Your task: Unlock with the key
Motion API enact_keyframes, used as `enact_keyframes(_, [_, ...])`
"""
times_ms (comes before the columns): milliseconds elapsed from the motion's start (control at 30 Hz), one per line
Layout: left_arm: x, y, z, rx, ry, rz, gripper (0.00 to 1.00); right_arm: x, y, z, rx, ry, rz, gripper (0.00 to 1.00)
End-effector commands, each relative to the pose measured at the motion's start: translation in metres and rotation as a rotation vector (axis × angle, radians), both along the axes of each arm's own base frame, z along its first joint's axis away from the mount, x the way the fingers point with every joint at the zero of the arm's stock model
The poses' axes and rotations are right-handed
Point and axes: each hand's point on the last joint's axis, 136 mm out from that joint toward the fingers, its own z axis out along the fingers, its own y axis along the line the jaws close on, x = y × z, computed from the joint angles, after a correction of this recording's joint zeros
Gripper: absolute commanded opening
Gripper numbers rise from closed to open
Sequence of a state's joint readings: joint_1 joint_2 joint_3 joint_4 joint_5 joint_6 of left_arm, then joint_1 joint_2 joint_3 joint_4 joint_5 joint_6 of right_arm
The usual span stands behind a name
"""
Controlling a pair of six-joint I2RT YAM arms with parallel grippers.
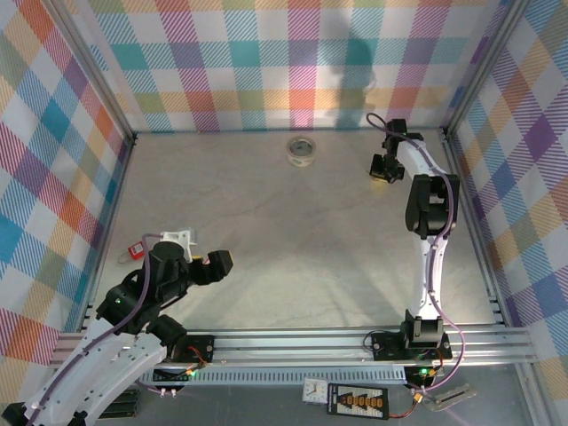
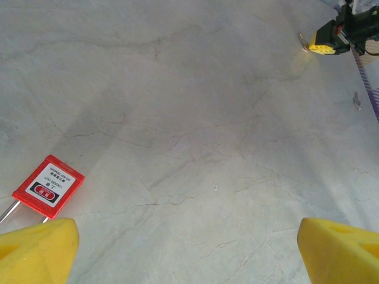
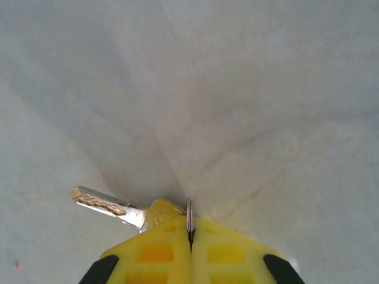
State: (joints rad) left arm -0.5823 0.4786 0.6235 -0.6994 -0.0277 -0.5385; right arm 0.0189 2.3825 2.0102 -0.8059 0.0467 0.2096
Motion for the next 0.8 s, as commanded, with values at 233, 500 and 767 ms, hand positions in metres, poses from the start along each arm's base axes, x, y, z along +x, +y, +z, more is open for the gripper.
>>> enact_keyframes(233, [0.027,-0.046,0.026,-0.126,-0.059,-0.063,0.93,-0.046,0.031,0.025,0.123,-0.024,-0.003,0.0])
enact_keyframes(500, [0.054,-0.157,0.037,-0.359,-0.052,-0.15,0.93,-0.097,0.084,0.063,0.293,-0.103,0.028,0.0])
enact_keyframes(767, [0.08,-0.225,0.021,-0.595,0.102,-0.086,0.93,-0.158,0.137,0.096,0.461,-0.176,0.084,0.0])
